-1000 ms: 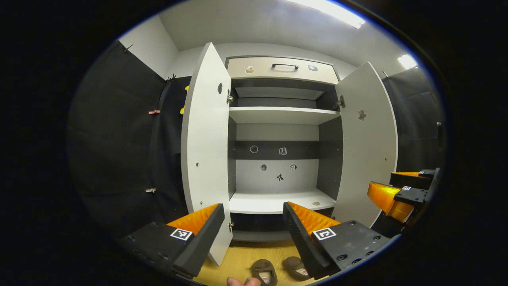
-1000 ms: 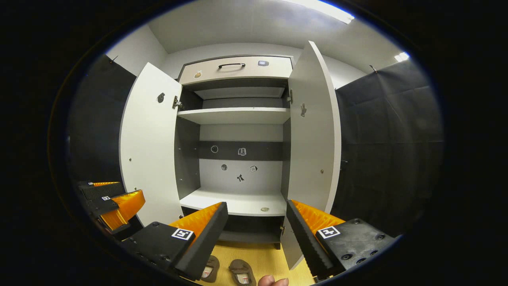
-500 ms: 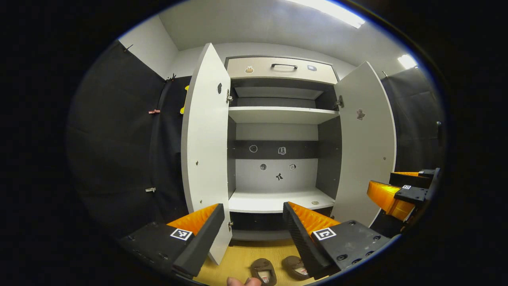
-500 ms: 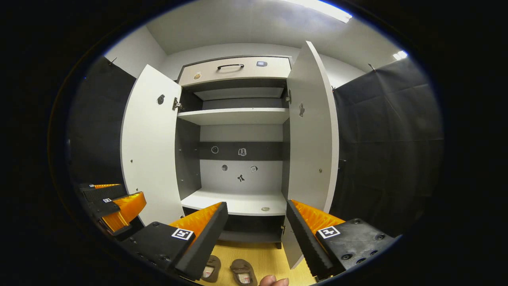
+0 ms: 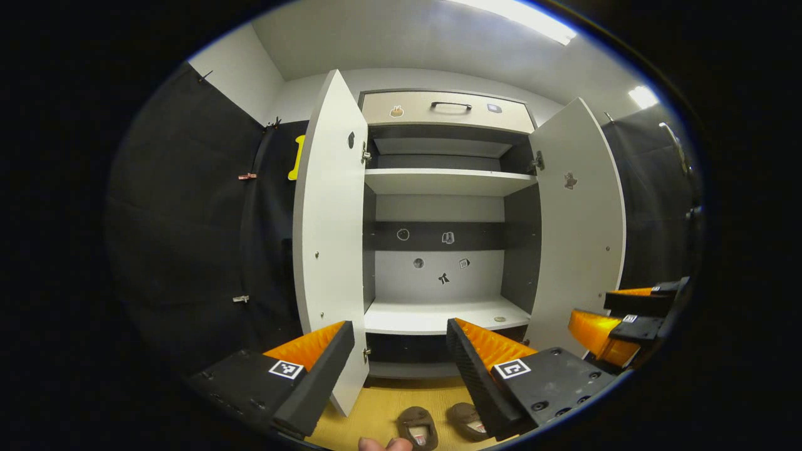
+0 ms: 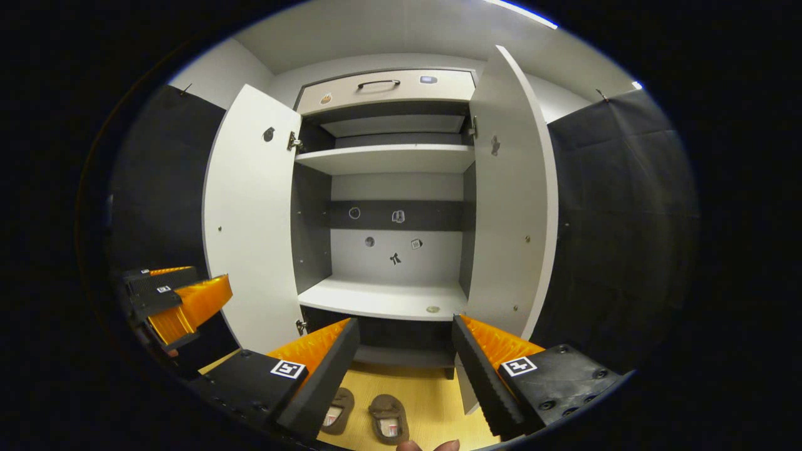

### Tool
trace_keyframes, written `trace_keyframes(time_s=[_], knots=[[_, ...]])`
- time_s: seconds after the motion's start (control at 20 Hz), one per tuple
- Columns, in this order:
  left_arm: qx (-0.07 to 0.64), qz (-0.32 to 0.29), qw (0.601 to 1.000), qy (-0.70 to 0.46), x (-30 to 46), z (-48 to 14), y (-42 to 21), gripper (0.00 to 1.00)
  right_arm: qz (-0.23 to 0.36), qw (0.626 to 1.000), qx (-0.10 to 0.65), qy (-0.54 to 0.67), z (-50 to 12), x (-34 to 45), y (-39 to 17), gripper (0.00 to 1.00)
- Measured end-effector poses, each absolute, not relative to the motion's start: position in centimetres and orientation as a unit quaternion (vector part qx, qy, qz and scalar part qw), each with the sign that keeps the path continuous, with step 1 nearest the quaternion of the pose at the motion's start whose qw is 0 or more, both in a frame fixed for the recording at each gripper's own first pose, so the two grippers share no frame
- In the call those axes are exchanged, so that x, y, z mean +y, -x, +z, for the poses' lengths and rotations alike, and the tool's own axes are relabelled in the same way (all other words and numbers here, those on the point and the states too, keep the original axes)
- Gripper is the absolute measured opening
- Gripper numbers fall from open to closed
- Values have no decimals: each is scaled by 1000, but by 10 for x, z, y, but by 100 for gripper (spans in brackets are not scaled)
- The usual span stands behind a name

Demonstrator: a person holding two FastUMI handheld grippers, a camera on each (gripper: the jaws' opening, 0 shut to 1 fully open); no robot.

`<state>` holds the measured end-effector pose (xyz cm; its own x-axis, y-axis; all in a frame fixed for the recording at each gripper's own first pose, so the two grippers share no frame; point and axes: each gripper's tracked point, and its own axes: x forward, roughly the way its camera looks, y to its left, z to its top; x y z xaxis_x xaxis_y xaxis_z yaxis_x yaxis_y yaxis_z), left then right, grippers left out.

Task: Grab one shoe with the right hand and put it into the shoe cabinet, grab the other shoe with the left hand and put it into the shoe cabinet; then close the right door with the right hand and the left door with the left hand.

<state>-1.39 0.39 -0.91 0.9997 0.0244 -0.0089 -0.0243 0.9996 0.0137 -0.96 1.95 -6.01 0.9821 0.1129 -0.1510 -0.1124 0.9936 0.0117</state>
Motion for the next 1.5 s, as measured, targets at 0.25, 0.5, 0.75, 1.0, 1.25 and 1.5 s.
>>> trace_keyframes(time_s=[0.25,0.5,0.75,1.0,1.25,1.5], knots=[[17,29,999,-1,15,-21,16,95,101,981,167,0,-149,36,20,98],[22,42,999,0,24,-29,19,94,132,955,262,-50,-245,54,29,98],[33,56,998,0,33,-40,21,95,136,928,341,-62,-329,62,36,99],[47,64,997,-1,41,-53,23,95,136,908,393,-53,-400,69,29,98],[69,73,995,4,52,-67,22,95,120,894,429,-49,-458,72,13,87],[78,71,994,11,59,-73,18,95,102,900,420,-52,-489,76,-16,81]])
